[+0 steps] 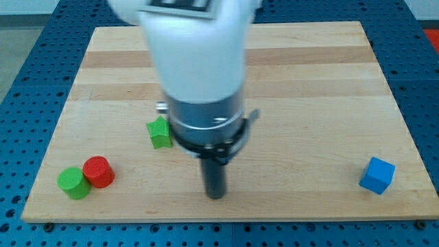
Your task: Nudge the yellow hexagon up a bit
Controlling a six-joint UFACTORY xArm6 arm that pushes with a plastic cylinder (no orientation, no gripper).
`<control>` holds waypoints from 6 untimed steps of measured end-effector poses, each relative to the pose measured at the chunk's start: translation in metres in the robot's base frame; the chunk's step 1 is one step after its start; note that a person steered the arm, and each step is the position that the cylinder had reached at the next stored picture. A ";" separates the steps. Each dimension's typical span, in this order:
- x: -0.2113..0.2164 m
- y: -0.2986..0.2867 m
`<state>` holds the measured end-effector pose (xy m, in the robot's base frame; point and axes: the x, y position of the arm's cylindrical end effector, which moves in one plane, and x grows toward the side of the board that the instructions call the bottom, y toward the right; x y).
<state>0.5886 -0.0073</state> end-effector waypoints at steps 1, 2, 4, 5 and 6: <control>-0.024 0.027; -0.098 0.027; -0.142 0.021; -0.130 0.016; -0.100 0.016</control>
